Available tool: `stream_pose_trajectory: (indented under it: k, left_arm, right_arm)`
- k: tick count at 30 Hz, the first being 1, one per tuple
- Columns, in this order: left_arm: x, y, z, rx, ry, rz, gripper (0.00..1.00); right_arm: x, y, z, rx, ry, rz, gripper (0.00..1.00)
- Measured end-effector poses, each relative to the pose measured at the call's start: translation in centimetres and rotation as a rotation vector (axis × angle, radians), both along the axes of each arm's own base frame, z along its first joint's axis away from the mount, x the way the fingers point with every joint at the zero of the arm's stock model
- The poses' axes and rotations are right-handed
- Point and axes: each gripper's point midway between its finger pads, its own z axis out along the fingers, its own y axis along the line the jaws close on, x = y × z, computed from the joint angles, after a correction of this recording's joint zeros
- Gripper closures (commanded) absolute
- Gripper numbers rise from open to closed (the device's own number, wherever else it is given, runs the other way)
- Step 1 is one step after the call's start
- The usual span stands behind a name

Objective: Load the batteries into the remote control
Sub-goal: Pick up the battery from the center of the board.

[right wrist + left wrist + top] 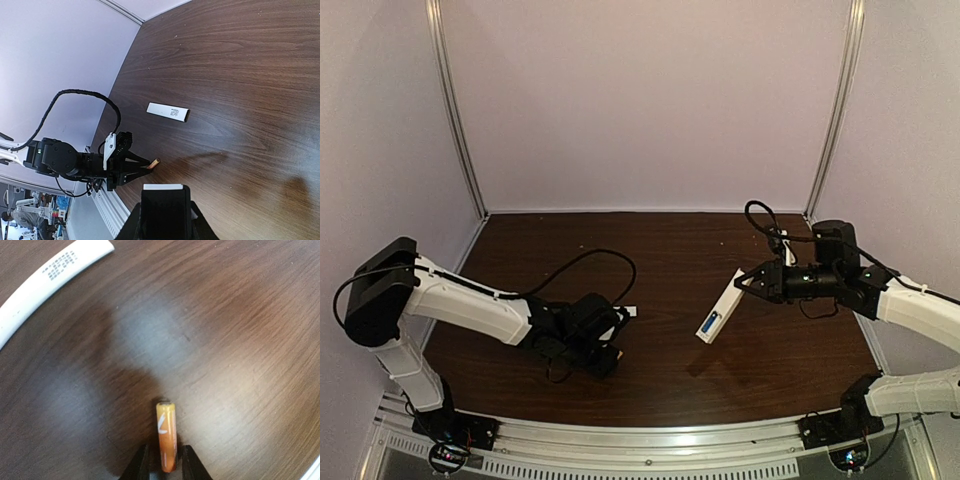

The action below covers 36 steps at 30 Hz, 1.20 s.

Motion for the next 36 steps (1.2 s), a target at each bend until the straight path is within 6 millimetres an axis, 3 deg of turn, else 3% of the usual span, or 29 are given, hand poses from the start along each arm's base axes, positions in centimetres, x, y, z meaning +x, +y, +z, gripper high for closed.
stream_pose_trajectory:
  k: [11,15,21,28,32,36]
  left_arm:
    - [-0.4,0.9,0.0,-0.006,-0.020,-0.024,0.80]
    - [-0.4,0.9,0.0,0.003,-0.036,-0.040,0.84]
    - [-0.1,0.6,0.0,0.020,-0.060,-0.067,1.00]
    - [-0.5,-0.4,0.6,0.021,-0.067,-0.103,1.00]
    - [-1.2,-1.5,3.8,-0.048,-0.084,-0.137,1.00]
    - [-1.3,-4.6,10.6,-0.203,-0.148,-0.188,1.00]
  right_arm:
    - [0.1,0.1,0.1,0.010,-0.011,0.002,1.00]
    - [-0.1,0.1,-0.2,0.017,-0.003,0.005,1.00]
    - [-0.2,0.3,-0.5,0.034,0.004,0.006,1.00]
    - [-0.5,0.5,-1.2,0.080,0.025,0.006,1.00]
    - [-0.8,0.5,-1.9,0.112,0.050,0.000,1.00]
    - [-0.7,0.7,-1.5,0.159,0.046,-0.009,1.00]
